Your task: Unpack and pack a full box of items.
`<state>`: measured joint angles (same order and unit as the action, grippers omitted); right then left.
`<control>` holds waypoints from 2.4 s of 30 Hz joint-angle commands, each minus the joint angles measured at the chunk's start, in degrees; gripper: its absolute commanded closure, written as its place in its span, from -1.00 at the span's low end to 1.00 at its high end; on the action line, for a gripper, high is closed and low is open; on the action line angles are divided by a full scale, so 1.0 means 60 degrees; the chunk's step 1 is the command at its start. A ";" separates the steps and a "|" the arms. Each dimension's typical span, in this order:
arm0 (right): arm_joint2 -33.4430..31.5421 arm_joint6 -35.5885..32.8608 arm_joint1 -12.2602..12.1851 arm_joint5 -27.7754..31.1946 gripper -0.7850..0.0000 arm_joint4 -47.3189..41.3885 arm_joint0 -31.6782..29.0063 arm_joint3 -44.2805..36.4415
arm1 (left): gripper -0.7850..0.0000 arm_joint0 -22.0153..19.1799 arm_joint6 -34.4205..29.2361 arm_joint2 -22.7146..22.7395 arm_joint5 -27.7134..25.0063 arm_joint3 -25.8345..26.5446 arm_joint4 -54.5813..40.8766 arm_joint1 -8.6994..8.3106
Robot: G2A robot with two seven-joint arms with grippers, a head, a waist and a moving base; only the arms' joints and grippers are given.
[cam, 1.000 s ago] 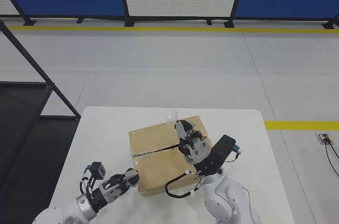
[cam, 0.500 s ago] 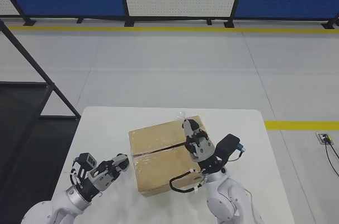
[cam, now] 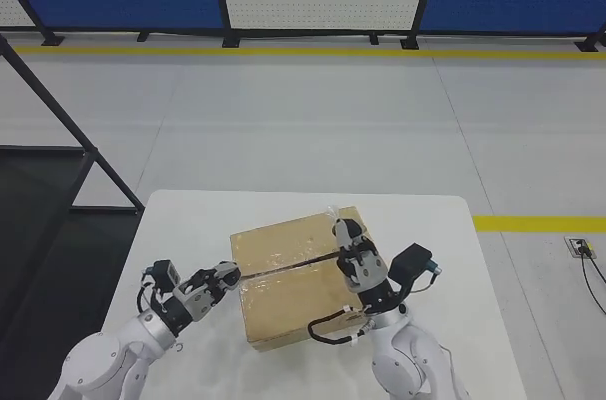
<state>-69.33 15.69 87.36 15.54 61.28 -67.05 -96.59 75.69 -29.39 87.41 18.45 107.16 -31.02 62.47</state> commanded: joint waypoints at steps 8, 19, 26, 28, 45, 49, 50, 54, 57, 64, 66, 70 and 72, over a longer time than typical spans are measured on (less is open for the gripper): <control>-0.0104 -0.0151 -0.0019 -0.0153 1.00 -0.0172 0.0130 0.0335 | 1.00 -0.0117 -0.0114 -0.0215 0.0134 -0.0159 0.0195 -0.0010; -0.0139 -0.0087 -0.0021 -0.0398 1.00 -0.0318 0.0235 0.0703 | 1.00 -0.0191 -0.0102 -0.0331 0.0201 -0.0307 0.0265 -0.0014; -0.0207 0.0099 -0.0045 -0.0443 1.00 -0.0364 0.0022 0.0731 | 1.00 -0.0284 -0.0059 -0.0417 0.0234 -0.0490 0.0294 -0.0010; -0.0238 0.0169 -0.0056 -0.0408 1.00 -0.0358 -0.0034 0.0758 | 1.00 -0.0319 -0.0050 -0.0448 0.0249 -0.0550 0.0304 -0.0009; -0.0302 0.0245 -0.0083 -0.0674 1.00 -0.0489 -0.0170 0.1014 | 1.00 -0.0508 -0.0070 -0.0648 0.0340 -0.0941 0.0398 -0.0006; -0.0373 0.0285 -0.0100 -0.0694 1.00 -0.0563 -0.0305 0.0985 | 1.00 -0.0503 -0.0100 -0.0663 0.0333 -0.0976 0.0409 -0.0009; -0.0386 0.0287 -0.0103 -0.0698 1.00 -0.0585 -0.0334 0.0978 | 1.00 -0.0503 -0.0087 -0.0666 0.0332 -0.0983 0.0420 -0.0009; -0.0406 0.0174 -0.0112 -0.0798 1.00 -0.0641 -0.0411 0.0956 | 1.00 -0.0510 -0.0099 -0.0681 0.0354 -0.0990 0.0429 -0.0012; -0.0432 0.0076 -0.0118 -0.0854 1.00 -0.0734 -0.0442 0.0973 | 1.00 -0.0509 -0.0118 -0.0684 0.0339 -0.0996 0.0418 -0.0013; -0.0513 0.0025 -0.0129 -0.1001 1.00 -0.0912 -0.0516 0.1035 | 1.00 -0.0467 -0.0092 -0.0672 0.0318 -0.0973 0.0395 -0.0016; -0.0537 0.0035 -0.0134 -0.1038 1.00 -0.0913 -0.0545 0.1032 | 1.00 -0.0458 -0.0119 -0.0676 0.0313 -0.0967 0.0413 -0.0020; -0.0583 0.0072 -0.0148 -0.1067 1.00 -0.0926 -0.0623 0.0989 | 1.00 -0.0451 -0.0137 -0.0677 0.0293 -0.0975 0.0408 -0.0022; -0.0602 0.0101 -0.0155 -0.1067 1.00 -0.0921 -0.0672 0.0970 | 1.00 -0.0449 -0.0132 -0.0681 0.0290 -0.0973 0.0407 -0.0023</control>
<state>-72.92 16.27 86.45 9.12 55.74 -70.97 -90.74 72.99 -30.21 83.33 20.20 101.31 -28.57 62.34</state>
